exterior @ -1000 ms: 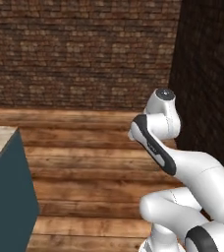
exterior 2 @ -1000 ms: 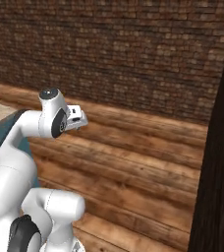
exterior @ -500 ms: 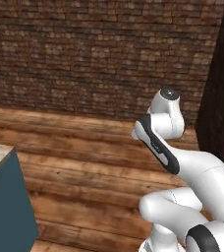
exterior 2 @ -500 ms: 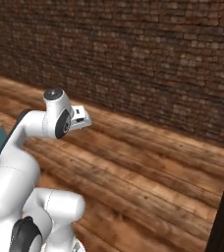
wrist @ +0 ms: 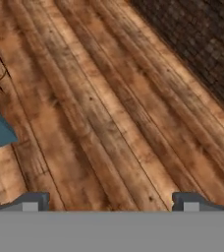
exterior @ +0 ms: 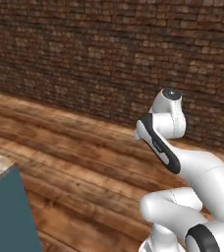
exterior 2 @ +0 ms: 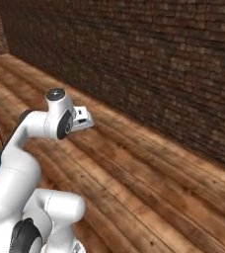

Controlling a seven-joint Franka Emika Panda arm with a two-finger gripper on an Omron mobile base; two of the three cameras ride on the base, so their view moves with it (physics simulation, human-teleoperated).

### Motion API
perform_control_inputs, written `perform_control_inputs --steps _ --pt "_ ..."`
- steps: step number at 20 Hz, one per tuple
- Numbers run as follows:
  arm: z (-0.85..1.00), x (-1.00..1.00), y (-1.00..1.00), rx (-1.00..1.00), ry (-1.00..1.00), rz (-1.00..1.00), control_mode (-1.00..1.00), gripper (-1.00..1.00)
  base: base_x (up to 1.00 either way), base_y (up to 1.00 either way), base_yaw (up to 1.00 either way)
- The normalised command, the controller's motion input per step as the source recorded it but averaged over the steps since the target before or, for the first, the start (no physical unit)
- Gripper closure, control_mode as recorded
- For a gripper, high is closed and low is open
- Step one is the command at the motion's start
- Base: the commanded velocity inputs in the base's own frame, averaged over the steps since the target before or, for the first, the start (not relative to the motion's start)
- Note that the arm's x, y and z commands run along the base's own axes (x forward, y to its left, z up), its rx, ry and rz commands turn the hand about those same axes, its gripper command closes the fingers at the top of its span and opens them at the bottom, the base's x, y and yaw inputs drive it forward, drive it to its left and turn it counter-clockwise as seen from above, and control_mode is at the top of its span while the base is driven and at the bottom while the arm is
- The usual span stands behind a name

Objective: Place the large bottle from the dining counter next to the other large bottle outside the sink, and place the small bottle from the dining counter next to the other small bottle inside the sink.

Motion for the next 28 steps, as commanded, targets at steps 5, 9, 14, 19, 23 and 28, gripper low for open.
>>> perform_control_inputs --steps 5,9,14,19,23,28 --pt "0.0 0.0 0.0 0.0 0.0 0.0 1.0 -1.0 1.0 -0.17 0.55" --pt "0.0 0.0 0.0 0.0 0.0 0.0 1.0 -1.0 1.0 -0.15 0.59" --pt "0.0 0.0 0.0 0.0 0.0 0.0 1.0 -1.0 1.0 -0.27 0.64" --pt "0.0 0.0 0.0 0.0 0.0 0.0 1.0 -1.0 1.0 -0.44 0.66" --pt "0.0 0.0 0.0 0.0 0.0 0.0 1.0 -1.0 0.99 -0.49 0.68" --pt "0.0 0.0 0.0 0.0 0.0 0.0 1.0 -1.0 0.62 -0.57 0.71"
